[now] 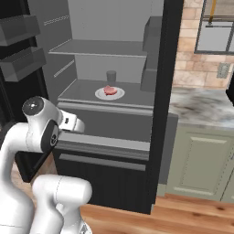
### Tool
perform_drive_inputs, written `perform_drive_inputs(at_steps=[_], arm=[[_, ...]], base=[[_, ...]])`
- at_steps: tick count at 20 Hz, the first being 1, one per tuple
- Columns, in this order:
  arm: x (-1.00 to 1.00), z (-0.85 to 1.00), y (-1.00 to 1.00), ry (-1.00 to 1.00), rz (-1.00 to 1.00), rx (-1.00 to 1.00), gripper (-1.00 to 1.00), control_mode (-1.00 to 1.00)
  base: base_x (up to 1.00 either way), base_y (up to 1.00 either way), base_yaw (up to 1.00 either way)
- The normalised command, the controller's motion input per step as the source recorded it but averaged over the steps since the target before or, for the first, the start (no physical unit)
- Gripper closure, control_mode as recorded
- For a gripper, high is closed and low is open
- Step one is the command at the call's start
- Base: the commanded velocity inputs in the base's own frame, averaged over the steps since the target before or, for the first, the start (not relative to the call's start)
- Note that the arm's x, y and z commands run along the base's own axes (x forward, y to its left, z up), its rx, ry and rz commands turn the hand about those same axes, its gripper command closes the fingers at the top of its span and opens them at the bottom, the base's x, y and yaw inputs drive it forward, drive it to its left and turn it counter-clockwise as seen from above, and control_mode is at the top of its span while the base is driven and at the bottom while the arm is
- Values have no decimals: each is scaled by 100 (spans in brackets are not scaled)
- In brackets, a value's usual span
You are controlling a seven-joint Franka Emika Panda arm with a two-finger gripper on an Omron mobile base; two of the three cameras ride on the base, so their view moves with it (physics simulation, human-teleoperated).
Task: Retrieve the steak from the fridge and place it on the saucepan with marinade on the stove.
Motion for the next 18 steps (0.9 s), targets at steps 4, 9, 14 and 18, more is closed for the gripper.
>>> perform_drive_inputs(at_steps=[4, 9, 14, 18], arm=[[-60, 52, -25, 0, 0, 0, -100, -100], [-37, 40, -21, 0, 0, 0, -100, -100], [-43, 18, -13, -1, 0, 0, -100, -100], [-32, 0, -2, -1, 3, 0, -100, -100]], base=[[0, 0, 0], [0, 0, 0], [0, 0, 0], [0, 0, 0]])
